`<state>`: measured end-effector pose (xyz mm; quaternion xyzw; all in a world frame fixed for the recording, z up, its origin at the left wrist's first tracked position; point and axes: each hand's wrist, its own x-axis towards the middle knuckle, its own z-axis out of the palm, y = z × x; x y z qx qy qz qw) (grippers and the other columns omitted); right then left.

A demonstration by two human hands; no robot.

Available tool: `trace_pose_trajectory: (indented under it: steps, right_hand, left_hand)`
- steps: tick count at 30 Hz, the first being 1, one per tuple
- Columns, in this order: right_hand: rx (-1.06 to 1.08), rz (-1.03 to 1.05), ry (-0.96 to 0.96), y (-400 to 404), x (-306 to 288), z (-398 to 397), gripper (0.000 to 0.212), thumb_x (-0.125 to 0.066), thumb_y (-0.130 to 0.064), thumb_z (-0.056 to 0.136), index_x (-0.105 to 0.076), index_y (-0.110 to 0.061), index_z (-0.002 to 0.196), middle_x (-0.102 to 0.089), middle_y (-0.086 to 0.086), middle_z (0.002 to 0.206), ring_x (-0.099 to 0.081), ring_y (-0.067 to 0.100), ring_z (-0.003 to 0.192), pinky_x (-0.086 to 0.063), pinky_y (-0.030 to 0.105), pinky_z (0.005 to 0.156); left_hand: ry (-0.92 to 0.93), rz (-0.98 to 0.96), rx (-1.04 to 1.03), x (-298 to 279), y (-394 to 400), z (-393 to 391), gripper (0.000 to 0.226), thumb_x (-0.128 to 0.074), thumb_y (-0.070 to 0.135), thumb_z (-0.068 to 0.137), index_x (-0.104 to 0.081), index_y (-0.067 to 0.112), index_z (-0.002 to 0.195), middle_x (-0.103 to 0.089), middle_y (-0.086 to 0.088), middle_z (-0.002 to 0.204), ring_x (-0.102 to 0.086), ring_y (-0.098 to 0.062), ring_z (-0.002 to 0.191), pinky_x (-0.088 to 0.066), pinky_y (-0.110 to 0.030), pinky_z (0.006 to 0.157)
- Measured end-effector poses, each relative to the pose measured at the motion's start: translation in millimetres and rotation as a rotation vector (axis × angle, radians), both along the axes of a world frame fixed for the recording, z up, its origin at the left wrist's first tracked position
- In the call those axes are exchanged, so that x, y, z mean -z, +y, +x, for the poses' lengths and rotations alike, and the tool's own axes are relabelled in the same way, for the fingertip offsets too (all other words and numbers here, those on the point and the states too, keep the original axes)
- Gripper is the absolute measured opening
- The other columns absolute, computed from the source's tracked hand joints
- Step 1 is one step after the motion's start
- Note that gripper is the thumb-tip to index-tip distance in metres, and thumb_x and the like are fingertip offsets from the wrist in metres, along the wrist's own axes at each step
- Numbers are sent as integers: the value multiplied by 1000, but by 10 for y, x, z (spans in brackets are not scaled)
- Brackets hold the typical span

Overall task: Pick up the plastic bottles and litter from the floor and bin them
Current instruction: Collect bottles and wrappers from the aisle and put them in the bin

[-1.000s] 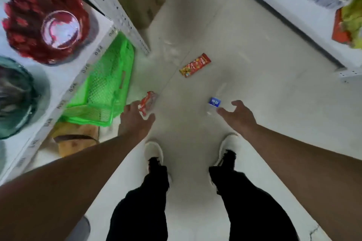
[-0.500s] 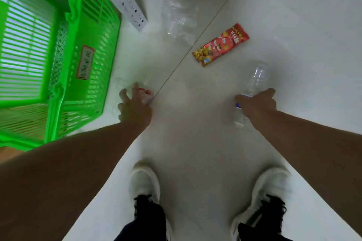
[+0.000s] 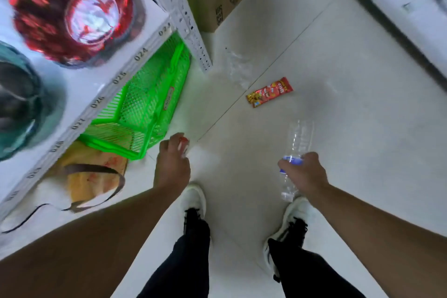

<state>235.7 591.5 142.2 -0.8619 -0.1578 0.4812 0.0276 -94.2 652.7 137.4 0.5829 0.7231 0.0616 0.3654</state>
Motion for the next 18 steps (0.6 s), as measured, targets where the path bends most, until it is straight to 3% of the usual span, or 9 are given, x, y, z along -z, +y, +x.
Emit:
trace_pose_trajectory:
  steps: [3, 5, 7, 9, 11, 13, 18]
  right_hand:
    - [63, 19, 33, -28, -754, -75, 58, -80, -48, 68, -53, -18, 110, -74, 6, 91, -73, 28, 80, -59, 36, 70]
    - [62, 27, 77, 0, -1301, -100, 55, -83, -45, 70, -55, -18, 110, -74, 5, 87, -72, 26, 78, -55, 32, 63]
    - [32, 39, 103, 25, -1835, -96, 52, -83, -43, 77, -54, -20, 113, -71, 5, 92, -71, 25, 78, -50, 28, 57]
    - [2, 49, 153, 27, -2344, -85, 49, -81, -43, 78, -52, -22, 113, -70, 7, 98, -73, 26, 78, -54, 28, 53]
    - [-40, 70, 184, 26, -2855, -18, 48, -78, -45, 72, -51, -25, 107, -72, 7, 97, -75, 28, 78, -64, 38, 62]
    - [-106, 72, 190, -34, -3318, 99, 54, -76, -51, 61, -52, -27, 103, -73, 8, 96, -76, 31, 81, -66, 46, 71]
    - [-346, 89, 184, -258, -4277, 395, 60, -76, -56, 52, -59, -26, 101, -73, 4, 96, -74, 25, 84, -66, 42, 75]
  left_hand:
    - [9, -23, -67, -800, -163, 48, 74, -55, -14, 71, -53, 20, 137, -44, 24, 110, -51, -30, 117, -44, -36, 96]
    - [18, 61, -9, -1414, -282, 103, 70, -58, -15, 72, -54, 18, 134, -45, 21, 117, -52, -29, 116, -48, -40, 99]
    - [32, 25, -59, -1928, -380, 137, 70, -58, -7, 83, -50, 30, 142, -44, 10, 132, -53, -23, 112, -55, -41, 93]
    - [39, -41, -124, -2400, -483, 135, 72, -56, 0, 91, -43, 46, 145, -42, 11, 137, -56, -19, 113, -58, -38, 91]
    - [39, 21, -87, -2883, -560, 179, 71, -58, -2, 85, -48, 38, 143, -42, 15, 136, -54, -22, 118, -56, -39, 91]
    - [67, 83, -108, -3295, -663, 279, 70, -61, -9, 76, -53, 22, 138, -46, 8, 130, -47, -24, 117, -49, -42, 87]
    - [-16, 137, -350, -4214, -1156, 520, 76, -56, -8, 75, -49, 33, 139, -42, 4, 128, -61, -29, 103, -57, -48, 86]
